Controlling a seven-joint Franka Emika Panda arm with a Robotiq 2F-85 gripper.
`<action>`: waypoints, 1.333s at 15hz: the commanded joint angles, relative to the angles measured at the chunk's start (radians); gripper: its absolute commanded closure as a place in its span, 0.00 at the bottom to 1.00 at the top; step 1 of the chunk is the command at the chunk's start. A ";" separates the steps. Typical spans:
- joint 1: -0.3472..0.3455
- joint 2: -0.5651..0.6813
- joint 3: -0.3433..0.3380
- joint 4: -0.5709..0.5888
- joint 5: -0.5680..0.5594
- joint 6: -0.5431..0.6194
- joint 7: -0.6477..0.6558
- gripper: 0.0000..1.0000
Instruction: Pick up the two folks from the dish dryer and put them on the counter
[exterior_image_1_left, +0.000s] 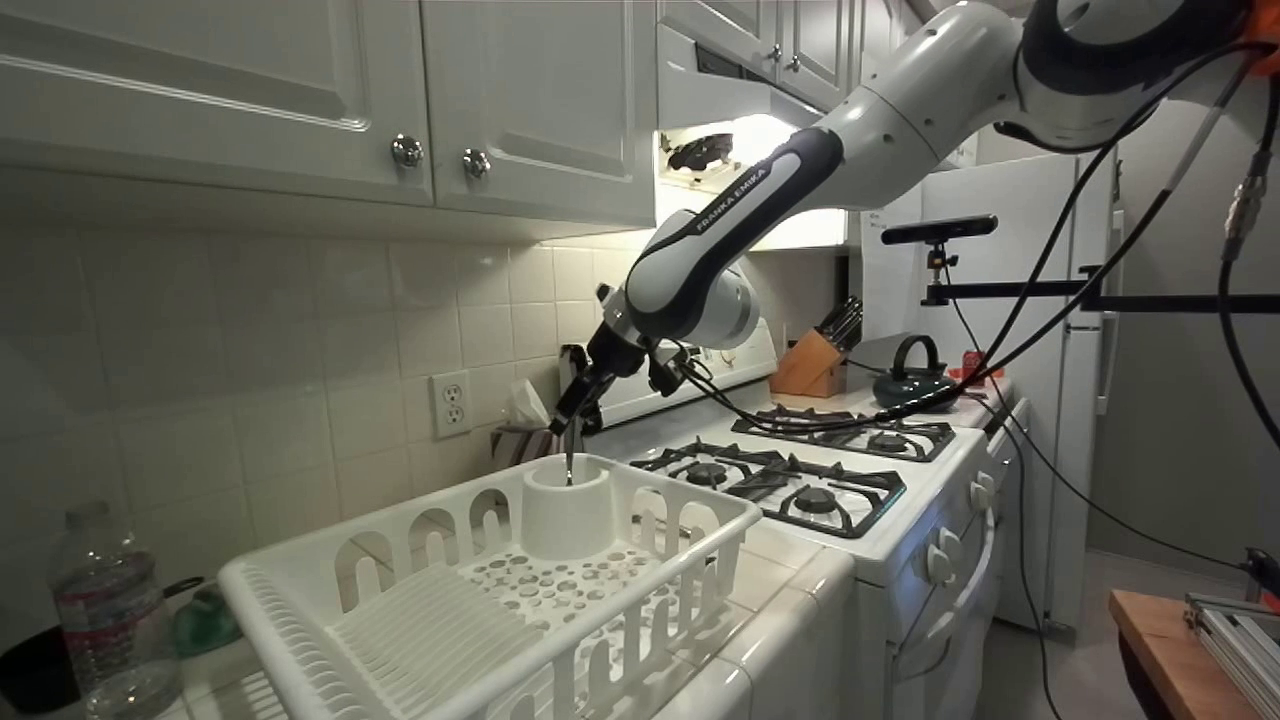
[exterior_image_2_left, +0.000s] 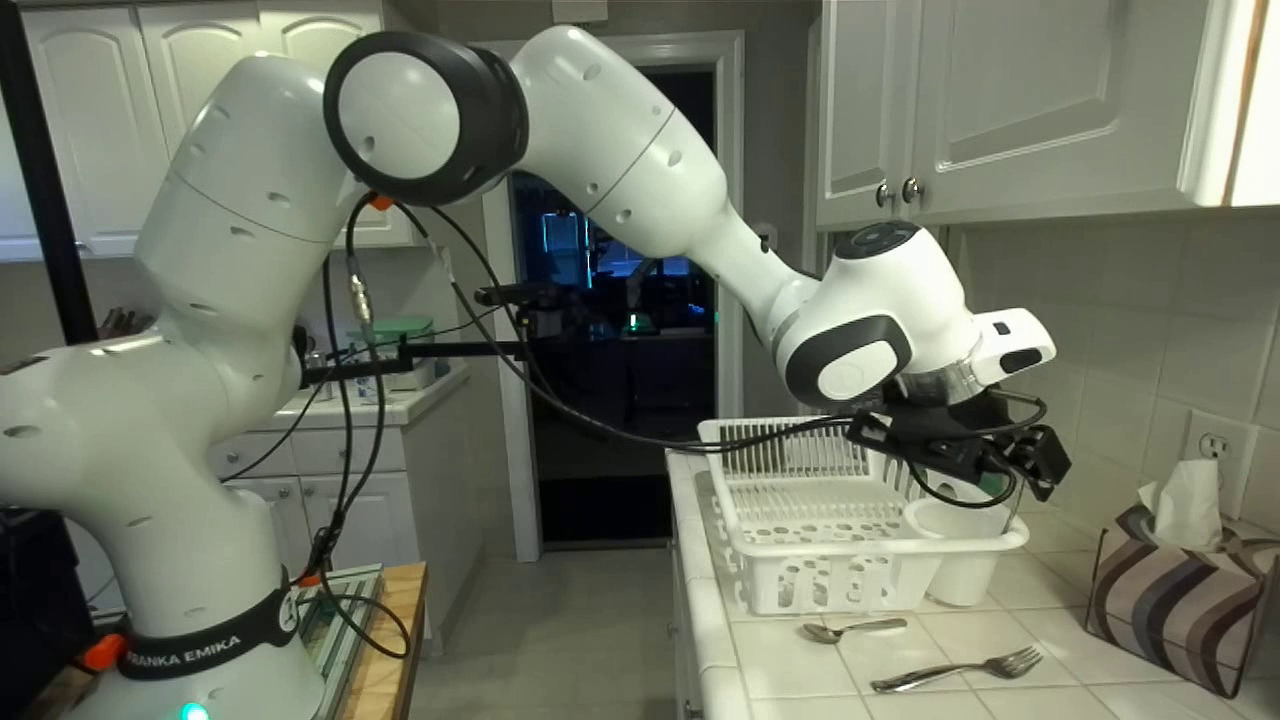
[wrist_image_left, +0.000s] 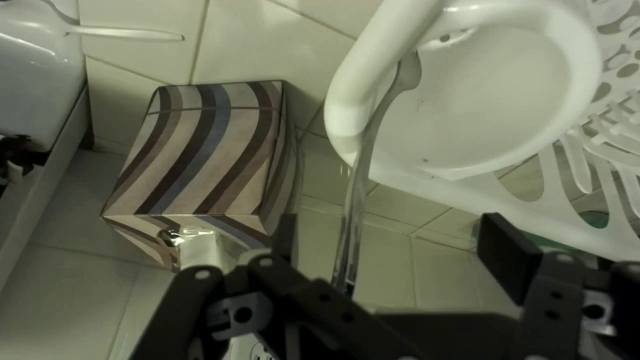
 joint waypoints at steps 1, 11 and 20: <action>0.022 0.046 -0.012 0.064 -0.052 -0.012 0.058 0.23; 0.031 0.077 -0.013 0.098 -0.076 -0.012 0.082 0.99; 0.034 0.072 -0.016 0.093 -0.078 -0.008 0.089 1.00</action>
